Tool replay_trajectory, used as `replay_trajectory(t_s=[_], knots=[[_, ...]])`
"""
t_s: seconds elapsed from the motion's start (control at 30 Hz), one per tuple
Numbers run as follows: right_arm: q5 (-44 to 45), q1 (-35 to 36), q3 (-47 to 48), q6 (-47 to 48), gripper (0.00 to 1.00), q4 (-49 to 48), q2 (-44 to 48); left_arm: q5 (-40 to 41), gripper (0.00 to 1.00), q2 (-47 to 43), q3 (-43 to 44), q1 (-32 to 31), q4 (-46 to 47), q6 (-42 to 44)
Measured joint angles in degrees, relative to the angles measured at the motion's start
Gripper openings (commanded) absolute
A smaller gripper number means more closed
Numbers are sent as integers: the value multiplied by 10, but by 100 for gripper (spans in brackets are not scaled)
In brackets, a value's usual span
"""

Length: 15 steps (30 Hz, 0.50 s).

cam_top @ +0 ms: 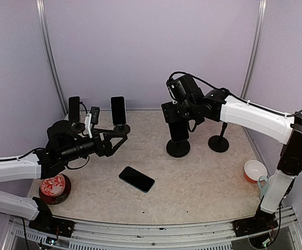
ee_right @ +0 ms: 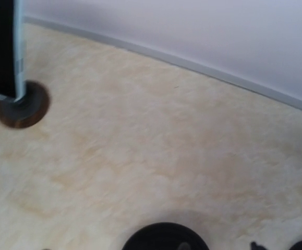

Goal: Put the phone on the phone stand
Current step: Move the phone stand with the phone to the center of the board.

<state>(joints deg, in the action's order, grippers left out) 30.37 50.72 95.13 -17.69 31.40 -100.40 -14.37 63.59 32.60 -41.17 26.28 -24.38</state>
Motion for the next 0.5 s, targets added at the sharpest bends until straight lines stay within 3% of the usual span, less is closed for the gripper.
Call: replay_trajectory(t_s=[0.5], knots=[[-24, -95, 104, 14, 51, -29, -78, 16, 98, -21, -13, 0, -20, 0]])
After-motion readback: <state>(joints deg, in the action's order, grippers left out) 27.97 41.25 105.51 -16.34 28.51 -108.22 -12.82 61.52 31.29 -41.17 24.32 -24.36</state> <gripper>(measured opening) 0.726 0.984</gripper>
